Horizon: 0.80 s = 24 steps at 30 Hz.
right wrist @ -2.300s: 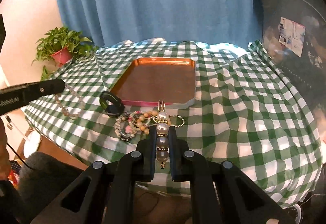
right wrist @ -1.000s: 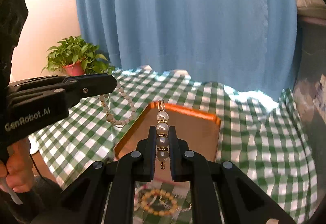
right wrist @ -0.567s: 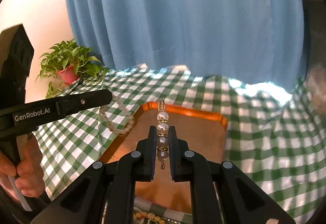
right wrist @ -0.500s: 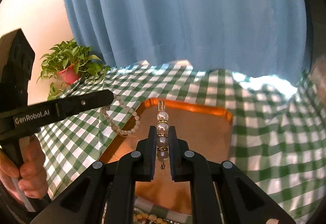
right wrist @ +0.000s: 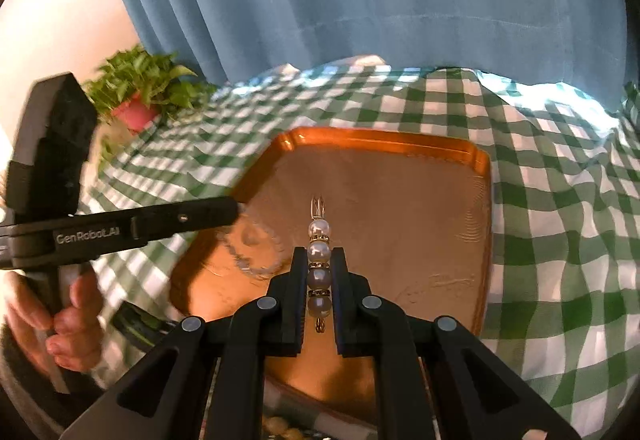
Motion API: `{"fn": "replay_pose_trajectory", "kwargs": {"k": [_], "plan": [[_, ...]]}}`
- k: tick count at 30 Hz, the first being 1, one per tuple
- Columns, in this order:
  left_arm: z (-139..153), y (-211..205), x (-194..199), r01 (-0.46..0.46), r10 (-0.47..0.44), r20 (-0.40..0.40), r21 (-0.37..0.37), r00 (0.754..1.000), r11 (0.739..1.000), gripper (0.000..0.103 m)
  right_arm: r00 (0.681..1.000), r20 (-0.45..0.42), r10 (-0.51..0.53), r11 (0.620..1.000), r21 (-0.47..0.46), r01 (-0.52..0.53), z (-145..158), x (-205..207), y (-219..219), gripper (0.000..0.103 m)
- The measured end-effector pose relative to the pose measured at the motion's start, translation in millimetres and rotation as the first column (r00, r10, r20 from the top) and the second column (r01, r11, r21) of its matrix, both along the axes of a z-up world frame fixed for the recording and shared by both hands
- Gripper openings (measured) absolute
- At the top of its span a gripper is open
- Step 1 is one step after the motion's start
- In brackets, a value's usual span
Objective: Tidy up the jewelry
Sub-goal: 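Open the left tool to drop the pearl bracelet while the right tool releases the pin into the tray, then withdraw both tools from the tray back to the jewelry pile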
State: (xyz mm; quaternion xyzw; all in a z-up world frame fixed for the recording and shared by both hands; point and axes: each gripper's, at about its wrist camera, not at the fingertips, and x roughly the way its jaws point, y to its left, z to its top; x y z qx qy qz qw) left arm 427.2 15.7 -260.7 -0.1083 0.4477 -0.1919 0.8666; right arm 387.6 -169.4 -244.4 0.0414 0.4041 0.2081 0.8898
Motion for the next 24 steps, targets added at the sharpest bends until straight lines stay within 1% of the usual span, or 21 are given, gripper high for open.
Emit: {"fn": "replay_pose_trajectory", "kwargs": {"k": [1, 2, 3, 5, 6, 7, 8, 9, 10, 11, 12, 13, 14, 15, 17, 21, 23, 24], "plan": [[-4.4, 0.1, 1.0, -0.023, 0.023, -0.006, 0.040, 1.000, 0.999, 0.006, 1.000, -0.005, 0.000, 1.000, -0.012, -0.001, -2.7, 1.5, 0.1, 0.010], [-8.0, 1.6, 2.1, -0.041, 0.042, -0.010, 0.064, 0.999, 0.997, 0.006, 1.000, -0.009, -0.001, 1.000, -0.027, 0.000, -5.8, 1.7, 0.7, 0.010], [-11.2, 2.1, 2.9, -0.049, 0.050, -0.010, 0.086, 0.999, 0.995, 0.006, 1.000, -0.008, -0.018, 0.998, -0.066, 0.018, -10.2, 1.8, 0.6, 0.010], [-12.3, 2.1, 3.6, -0.048, 0.049, -0.006, 0.106, 0.999, 0.993, 0.006, 0.999, -0.008, -0.051, 0.991, -0.126, 0.049, -17.3, 3.5, -1.7, 0.010], [-10.3, 1.3, 2.5, -0.048, 0.048, 0.002, 0.108, 0.999, 0.993, 0.006, 0.998, -0.015, -0.060, 0.990, -0.129, 0.058, -20.3, 4.7, -4.4, 0.010], [-8.2, -0.4, 1.0, -0.042, 0.041, 0.011, 0.116, 0.999, 0.992, 0.006, 0.997, -0.032, -0.072, 0.991, -0.111, 0.068, -24.1, 6.9, -9.8, 0.010], [-6.5, -3.6, -0.5, -0.034, 0.031, 0.024, 0.136, 0.999, 0.990, 0.009, 0.996, -0.041, -0.079, 0.992, -0.101, 0.075, -25.7, 8.1, -13.0, 0.010], [-5.2, -6.9, -1.8, -0.030, 0.025, 0.034, 0.162, 0.999, 0.986, 0.010, 0.995, -0.045, -0.085, 0.992, -0.101, 0.081, -26.7, 9.2, -15.5, 0.011], [-4.0, -8.9, -2.6, -0.030, 0.024, 0.038, 0.180, 0.999, 0.983, 0.016, 0.995, -0.041, -0.092, 0.990, -0.109, 0.087, -26.6, 9.0, -16.2, 0.020], [-2.6, -8.9, -4.1, -0.036, 0.029, 0.039, 0.190, 0.999, 0.981, 0.028, 0.994, -0.037, -0.107, 0.987, -0.122, 0.101, -25.7, 8.3, -17.1, 0.030], [-0.9, -6.9, -5.3, -0.050, 0.042, 0.041, 0.194, 0.998, 0.980, 0.037, 0.992, -0.032, -0.123, 0.984, -0.132, 0.118, -24.0, 7.4, -18.5, 0.060], [1.1, -3.7, -6.6, -0.066, 0.059, 0.045, 0.194, 0.997, 0.979, 0.059, 0.991, -0.022, -0.132, 0.983, -0.130, 0.128, -21.6, 5.3, -19.5, 0.081], [5.3, 0.1, -11.6, -0.087, 0.077, 0.062, 0.187, 0.995, 0.978, 0.074, 0.991, 0.000, -0.137, 0.984, -0.116, 0.136, -17.9, 2.2, -21.7, 0.081], [7.9, 3.0, -14.5, -0.099, 0.086, 0.078, 0.185, 0.993, 0.978, 0.076, 0.990, 0.013, -0.140, 0.985, -0.102, 0.141, -14.2, -0.4, -23.0, 0.081], [11.9, 8.4, -23.0, -0.114, 0.096, 0.100, 0.199, 0.990, 0.973, 0.076, 0.988, 0.026, -0.152, 0.985, -0.083, 0.154, -5.9, -4.3, -25.8, 0.081], [19.3, 17.1, -41.2, -0.130, 0.109, 0.106, 0.224, 0.988, 0.966, 0.076, 0.981, 0.042, -0.188, 0.981, -0.041, 0.189, 3.2, -14.9, -33.6, 0.081], [26.0, 18.1, -52.0, -0.128, 0.106, 0.111, 0.212, 0.988, 0.969, 0.076, 0.978, 0.028, -0.209, 0.978, 0.000, 0.209, 5.8, -18.1, -36.7, 0.080], [30.7, 18.1, -59.3, -0.130, 0.107, 0.118, 0.208, 0.987, 0.969, 0.076, 0.974, 0.008, -0.224, 0.974, 0.037, 0.224, 8.5, -20.8, -39.2, 0.079]]}}
